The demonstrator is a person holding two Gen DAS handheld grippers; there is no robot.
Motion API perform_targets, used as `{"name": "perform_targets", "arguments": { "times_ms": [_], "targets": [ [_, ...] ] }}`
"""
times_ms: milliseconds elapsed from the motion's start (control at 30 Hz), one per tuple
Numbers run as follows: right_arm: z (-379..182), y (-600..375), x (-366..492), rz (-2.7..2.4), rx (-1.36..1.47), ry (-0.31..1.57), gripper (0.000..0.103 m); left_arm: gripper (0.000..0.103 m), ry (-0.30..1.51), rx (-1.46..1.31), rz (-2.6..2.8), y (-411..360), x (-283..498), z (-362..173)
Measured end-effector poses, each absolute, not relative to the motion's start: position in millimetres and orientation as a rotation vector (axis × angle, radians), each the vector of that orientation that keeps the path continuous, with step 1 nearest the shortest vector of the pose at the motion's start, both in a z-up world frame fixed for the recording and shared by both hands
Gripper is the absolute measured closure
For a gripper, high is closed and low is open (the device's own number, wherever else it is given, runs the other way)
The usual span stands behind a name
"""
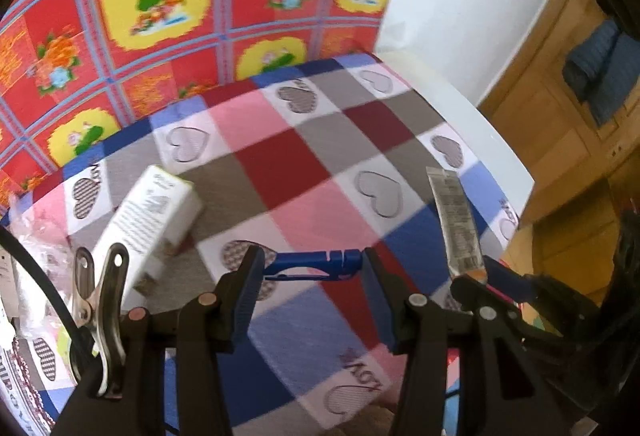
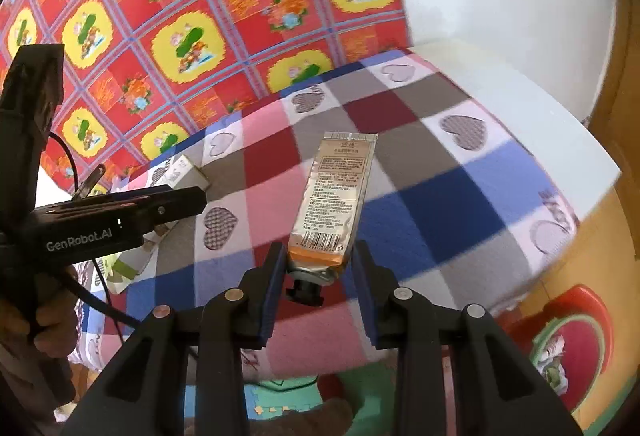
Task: Collect trash
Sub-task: 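Lift the tube and blue item and carry them over the red bucket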
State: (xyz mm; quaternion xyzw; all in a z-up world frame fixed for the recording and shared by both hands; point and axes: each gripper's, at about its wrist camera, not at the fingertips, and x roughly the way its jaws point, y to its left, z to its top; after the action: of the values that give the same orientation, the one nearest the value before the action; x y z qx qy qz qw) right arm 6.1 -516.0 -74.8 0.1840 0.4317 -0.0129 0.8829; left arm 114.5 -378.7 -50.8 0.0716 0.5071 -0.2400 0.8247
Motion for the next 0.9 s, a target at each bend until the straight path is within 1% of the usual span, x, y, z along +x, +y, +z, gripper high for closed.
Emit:
{"name": "perform_targets", "arguments": {
  "times_ms": [500,900],
  "targets": [
    [-74,-582,-82,-0.167,0.464,0.872,0.069,0.051,1.068,0.235,-0.658,-466,53,-48],
    [-70,-644,-152,-0.302,0.514,0.853,0.069,0.051,1.055,0.319,-0.810,-555,-2,-47]
  ]
}}
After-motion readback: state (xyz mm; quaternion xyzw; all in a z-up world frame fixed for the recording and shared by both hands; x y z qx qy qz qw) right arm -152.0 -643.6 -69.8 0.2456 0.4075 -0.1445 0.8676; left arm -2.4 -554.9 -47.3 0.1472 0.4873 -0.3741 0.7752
